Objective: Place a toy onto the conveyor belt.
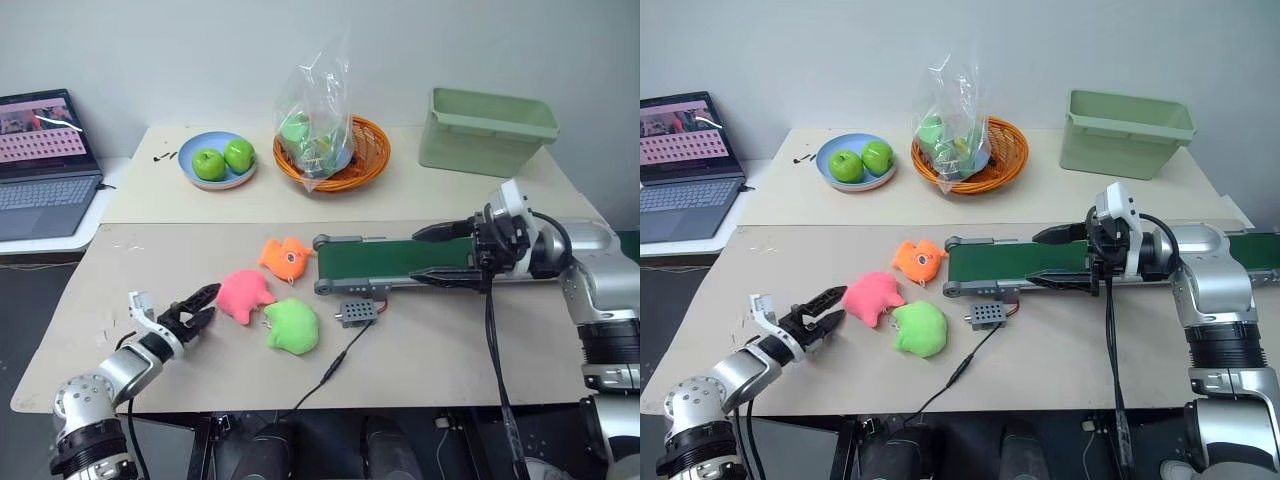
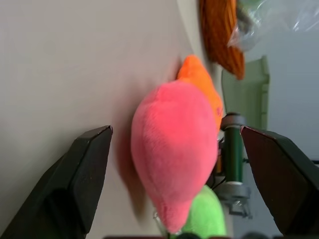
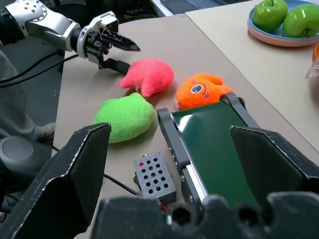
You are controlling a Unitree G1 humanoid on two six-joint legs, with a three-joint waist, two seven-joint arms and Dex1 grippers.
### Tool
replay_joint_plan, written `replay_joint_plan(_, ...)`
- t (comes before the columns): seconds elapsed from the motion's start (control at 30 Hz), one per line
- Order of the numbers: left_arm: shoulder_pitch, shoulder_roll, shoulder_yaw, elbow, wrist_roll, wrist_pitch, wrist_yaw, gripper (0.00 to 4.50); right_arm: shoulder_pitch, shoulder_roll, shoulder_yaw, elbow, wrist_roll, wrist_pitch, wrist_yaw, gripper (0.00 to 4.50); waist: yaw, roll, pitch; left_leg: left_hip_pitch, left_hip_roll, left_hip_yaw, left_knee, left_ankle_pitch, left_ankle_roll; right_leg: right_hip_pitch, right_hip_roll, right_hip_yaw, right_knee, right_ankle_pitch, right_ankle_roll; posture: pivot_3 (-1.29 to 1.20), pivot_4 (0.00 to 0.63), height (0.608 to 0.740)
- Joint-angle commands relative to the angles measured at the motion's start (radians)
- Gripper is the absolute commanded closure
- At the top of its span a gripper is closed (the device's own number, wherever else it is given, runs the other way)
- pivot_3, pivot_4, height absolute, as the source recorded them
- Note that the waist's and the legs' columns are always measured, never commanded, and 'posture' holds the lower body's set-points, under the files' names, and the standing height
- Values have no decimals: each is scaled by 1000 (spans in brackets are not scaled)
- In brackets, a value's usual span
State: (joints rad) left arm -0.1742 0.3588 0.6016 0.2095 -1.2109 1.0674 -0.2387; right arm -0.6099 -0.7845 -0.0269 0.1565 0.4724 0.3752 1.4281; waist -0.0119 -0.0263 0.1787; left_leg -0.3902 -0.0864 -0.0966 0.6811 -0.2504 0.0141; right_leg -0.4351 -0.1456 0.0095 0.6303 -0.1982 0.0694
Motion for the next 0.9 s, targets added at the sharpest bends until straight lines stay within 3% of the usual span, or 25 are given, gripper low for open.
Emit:
replay_joint_plan(0.03, -27, 5, -19, -9, 20, -12, -18, 114, -4, -16, -29, -53, 19, 2, -9, 0, 0, 0, 0, 0, 0, 0, 0, 0, 0, 0, 0, 0, 0, 0, 0, 0, 150, 740)
replay_joint_plan(0.23, -55, 2, -55, 38, 82, -31, -42, 114, 11, -23, -33, -73, 16, -1, -23, 0, 0, 0, 0, 0, 0, 0, 0, 0, 0, 0, 0, 0, 0, 0, 0, 0, 150, 740)
replay_joint_plan(0.27, -58, 1, -55, 43, 85, -32, -46, 624, 13, -24, -34, -75, 16, -2, -25, 0, 1, 0, 0, 0, 0, 0, 0, 0, 0, 0, 0, 0, 0, 0, 0, 0, 150, 740)
replay_joint_plan(0.3, -60, 1, -53, 45, 88, -32, -49, 745, 14, -25, -34, -76, 16, -2, -26, 0, 1, 0, 0, 0, 0, 0, 0, 0, 0, 1, 0, 0, 0, 0, 0, 0, 150, 740)
replay_joint_plan(0.6, -69, 4, -24, 16, 111, -126, -146, 4165, 19, -34, -6, -58, -27, -44, -19, 0, 0, 0, 0, 0, 0, 0, 0, 0, 0, 0, 0, 0, 0, 0, 0, 0, 150, 740)
replay_joint_plan(0.73, -36, 18, -63, -85, 200, -285, -269, 4165, 8, -22, 0, -50, -28, -48, -16, 0, -1, 0, 0, 0, 0, 0, 0, 0, 0, 0, 0, 0, -1, 0, 0, 0, 150, 740)
replay_joint_plan(0.9, -23, -5, -100, -185, 348, -505, -283, 4165, -14, -11, 1, -32, -28, -52, -14, 0, 0, 0, 0, 0, 0, 0, 0, 0, 0, 0, 0, 0, -1, 0, 0, 0, 150, 740)
